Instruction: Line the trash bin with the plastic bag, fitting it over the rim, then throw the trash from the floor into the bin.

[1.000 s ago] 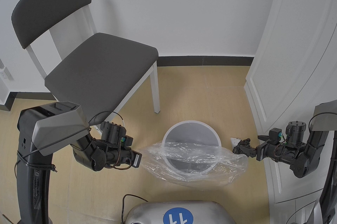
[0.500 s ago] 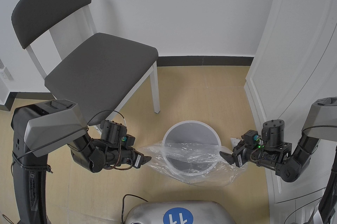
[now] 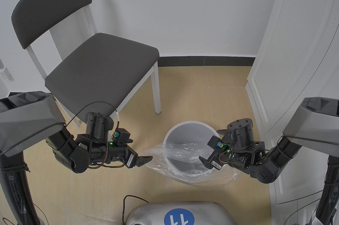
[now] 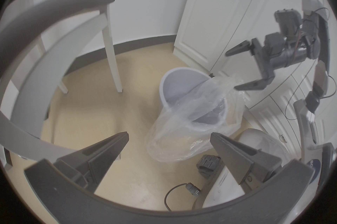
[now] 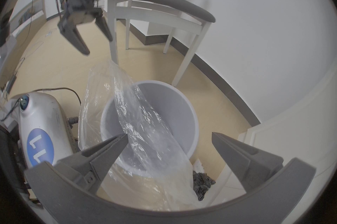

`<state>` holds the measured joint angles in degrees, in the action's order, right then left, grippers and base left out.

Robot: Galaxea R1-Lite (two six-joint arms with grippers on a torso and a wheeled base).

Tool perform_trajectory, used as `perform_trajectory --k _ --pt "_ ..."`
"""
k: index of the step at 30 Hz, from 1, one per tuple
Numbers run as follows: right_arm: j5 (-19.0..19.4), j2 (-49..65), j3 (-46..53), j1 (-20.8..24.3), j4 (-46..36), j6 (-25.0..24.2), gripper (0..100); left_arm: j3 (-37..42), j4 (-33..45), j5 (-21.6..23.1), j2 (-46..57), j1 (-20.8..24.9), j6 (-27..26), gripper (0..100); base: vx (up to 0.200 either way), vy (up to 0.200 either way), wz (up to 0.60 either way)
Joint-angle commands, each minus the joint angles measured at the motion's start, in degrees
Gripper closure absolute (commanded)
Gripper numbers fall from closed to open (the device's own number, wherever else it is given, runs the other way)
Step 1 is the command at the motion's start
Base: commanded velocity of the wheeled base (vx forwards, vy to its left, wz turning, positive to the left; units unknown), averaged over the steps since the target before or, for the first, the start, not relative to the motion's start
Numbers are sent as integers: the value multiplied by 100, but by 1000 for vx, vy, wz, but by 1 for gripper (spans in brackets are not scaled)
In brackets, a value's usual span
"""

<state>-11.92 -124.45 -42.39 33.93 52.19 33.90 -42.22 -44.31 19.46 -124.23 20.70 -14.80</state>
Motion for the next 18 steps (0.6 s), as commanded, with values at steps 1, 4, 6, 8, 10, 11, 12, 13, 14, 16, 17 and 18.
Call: perform_trajectory --k 1,4,6,8,10,11,12,13,14,16,17,18 --pt "-56 -650 -349 237 -7 73 0 152 -42 243 620 -154 -32 0 0 0 0" --pt "-65 -896 -507 237 -7 117 0 170 -78 419 875 -277 3 0 0 0 0" --pt "-65 -1028 -604 237 -7 169 0 187 -78 498 1094 -374 39 0 0 0 0" --pt "-65 -1160 -736 185 -16 240 0 240 -86 586 1428 -497 126 0 0 0 0" --pt "-65 -1160 -736 185 -16 240 0 240 -86 586 1428 -497 126 0 0 0 0" --pt "-56 -1283 -833 158 -16 266 0 319 -95 735 1833 -664 276 0 0 0 0" --pt "-56 -1283 -833 158 -16 266 0 319 -95 735 1833 -664 276 0 0 0 0" --pt "-56 -1301 -833 158 -16 266 0 354 -86 841 2079 -796 373 0 0 0 0" --pt "-56 -1301 -833 158 -16 266 0 354 -86 841 2079 -796 373 0 0 0 0" --pt "-47 -1318 -833 185 -16 266 0 346 -86 902 2184 -892 416 0 0 0 0" --pt "-47 -1353 -868 211 -33 266 0 302 -95 911 2193 -971 425 0 0 0 0" --pt "-47 -1362 -885 211 -33 266 0 302 -95 911 2184 -971 425 0 0 0 0"
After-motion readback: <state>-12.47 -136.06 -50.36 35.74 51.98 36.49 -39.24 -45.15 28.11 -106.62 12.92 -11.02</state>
